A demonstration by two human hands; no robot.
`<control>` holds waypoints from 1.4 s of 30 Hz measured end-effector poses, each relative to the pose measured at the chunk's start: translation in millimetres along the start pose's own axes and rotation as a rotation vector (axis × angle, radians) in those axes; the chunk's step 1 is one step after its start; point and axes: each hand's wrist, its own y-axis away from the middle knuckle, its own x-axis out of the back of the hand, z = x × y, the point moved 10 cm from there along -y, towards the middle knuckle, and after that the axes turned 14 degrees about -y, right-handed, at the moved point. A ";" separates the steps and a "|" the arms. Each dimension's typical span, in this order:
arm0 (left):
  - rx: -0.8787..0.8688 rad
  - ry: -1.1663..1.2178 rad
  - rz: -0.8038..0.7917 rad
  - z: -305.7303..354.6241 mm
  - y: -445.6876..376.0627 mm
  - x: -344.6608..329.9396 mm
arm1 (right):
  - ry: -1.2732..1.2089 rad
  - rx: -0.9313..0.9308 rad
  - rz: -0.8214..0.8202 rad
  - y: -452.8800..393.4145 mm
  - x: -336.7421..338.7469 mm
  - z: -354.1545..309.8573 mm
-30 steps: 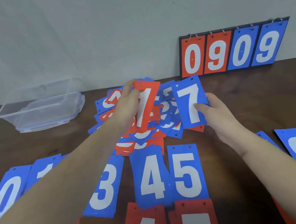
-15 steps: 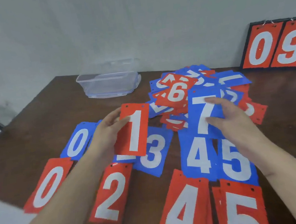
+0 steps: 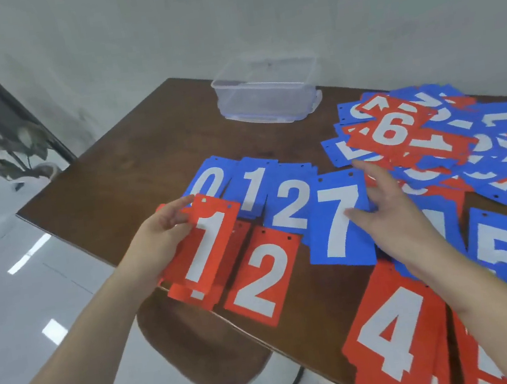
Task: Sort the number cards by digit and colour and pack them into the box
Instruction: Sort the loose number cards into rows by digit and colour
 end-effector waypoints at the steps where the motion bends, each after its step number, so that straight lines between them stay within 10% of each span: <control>1: -0.040 -0.102 -0.005 -1.3 1.0 1.0 | -0.015 -0.011 -0.007 -0.2 -4.1 4.3; 13: -0.454 -0.920 0.149 20.4 0.1 -22.2 | 0.076 0.075 0.013 5.7 6.0 -5.6; 36: -1.037 -0.639 -0.328 227.8 90.3 -323.0 | -0.032 0.014 0.733 175.7 373.5 8.1; 42: -1.024 -0.608 -0.399 249.0 118.1 -375.6 | 0.122 -0.048 0.651 183.8 401.9 17.4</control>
